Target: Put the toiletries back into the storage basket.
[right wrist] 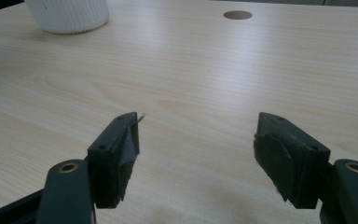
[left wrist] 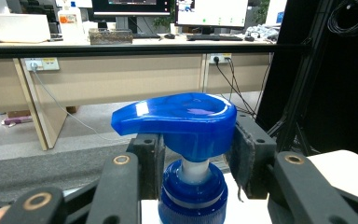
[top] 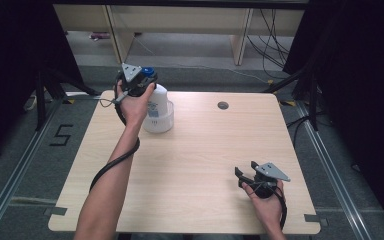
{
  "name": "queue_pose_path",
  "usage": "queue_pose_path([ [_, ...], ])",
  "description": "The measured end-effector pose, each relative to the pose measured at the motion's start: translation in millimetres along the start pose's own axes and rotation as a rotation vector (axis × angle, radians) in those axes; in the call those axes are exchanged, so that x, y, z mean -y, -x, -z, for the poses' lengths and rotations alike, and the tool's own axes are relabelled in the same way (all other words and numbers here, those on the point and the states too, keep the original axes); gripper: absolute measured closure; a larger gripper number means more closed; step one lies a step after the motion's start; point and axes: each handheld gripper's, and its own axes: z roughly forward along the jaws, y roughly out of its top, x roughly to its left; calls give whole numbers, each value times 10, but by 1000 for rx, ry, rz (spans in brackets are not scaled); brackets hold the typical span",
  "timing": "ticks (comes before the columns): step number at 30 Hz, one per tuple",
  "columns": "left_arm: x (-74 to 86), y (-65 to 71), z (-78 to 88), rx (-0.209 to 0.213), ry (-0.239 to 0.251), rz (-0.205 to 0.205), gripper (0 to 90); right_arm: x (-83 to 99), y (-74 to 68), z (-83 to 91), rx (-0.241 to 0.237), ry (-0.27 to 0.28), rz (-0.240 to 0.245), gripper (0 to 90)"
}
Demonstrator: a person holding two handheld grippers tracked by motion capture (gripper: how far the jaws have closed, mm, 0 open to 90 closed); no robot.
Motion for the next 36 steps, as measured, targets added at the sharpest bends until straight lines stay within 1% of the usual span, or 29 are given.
queue_pose_path([
  [1, 7, 1, 5, 2, 4, -1, 579, 0, 0, 0, 0, 0, 0, 316],
  [3, 24, -4, 5, 11, -4, 8, 555, 1, 1, 2, 1, 2, 0, 316],
  [4, 32, -8, 1, 13, -12, 3, 536, 3, -1, -3, -4, 6, -6, 316],
  [5, 52, -9, -2, 17, -17, 8, 489, 3, 0, -2, -4, 6, -6, 315],
  [6, 60, -9, -2, 17, -17, 9, 489, 3, 0, -2, -4, 6, -6, 315],
  [7, 82, -6, -1, 12, -18, -6, 468, 3, 0, -2, -4, 6, -6, 315],
  [9, 105, -1, 4, 7, -15, -2, 414, 3, -2, -2, -4, 5, -5, 315],
  [10, 111, -3, 3, 4, -14, -11, 391, 3, -2, -2, -4, 5, -5, 315],
  [11, 120, -3, 6, 3, -20, -10, 347, 3, -4, -2, -4, 5, -3, 315],
  [13, 122, -7, 14, 7, -22, -17, 320, 2, -2, 3, -2, 2, 2, 314],
  [16, 129, -13, 30, 14, -22, -15, 309, 2, -1, 2, 0, 4, 5, 314],
  [17, 142, -16, 64, 21, -21, -27, 307, 2, -4, 2, 0, 2, 5, 314],
  [18, 142, -16, 64, 21, -21, -27, 305, 2, -4, 2, 0, 2, 5, 314],
  [19, 157, -12, 92, 26, -23, -35, 305, 2, -4, 3, 0, 3, 4, 314],
  [24, 204, -39, 214, 40, -2, -5, 303, 1, -5, 2, 0, 6, 3, 313],
  [26, 224, -39, 260, 43, -2, -18, 302, 1, -5, 2, 0, 5, 3, 313],
  [28, 261, -41, 305, 55, -3, -14, 301, 2, -5, 1, 1, 0, 5, 313],
  [29, 289, -48, 338, 53, -1, -23, 301, 2, -5, 1, 0, 1, 5, 313],
  [31, 356, -69, 400, 62, -6, -14, 302, 5, -2, -1, -1, 13, 4, 312],
  [32, 356, -69, 400, 62, -6, -14, 302, 5, -2, -1, -1, 13, 4, 312],
  [35, 449, -100, 501, 81, -16, -14, 304, 4, -3, 4, 0, 5, 5, 312],
  [36, 449, -100, 501, 81, -16, -14, 303, 4, -3, 4, 0, 5, 5, 312],
])
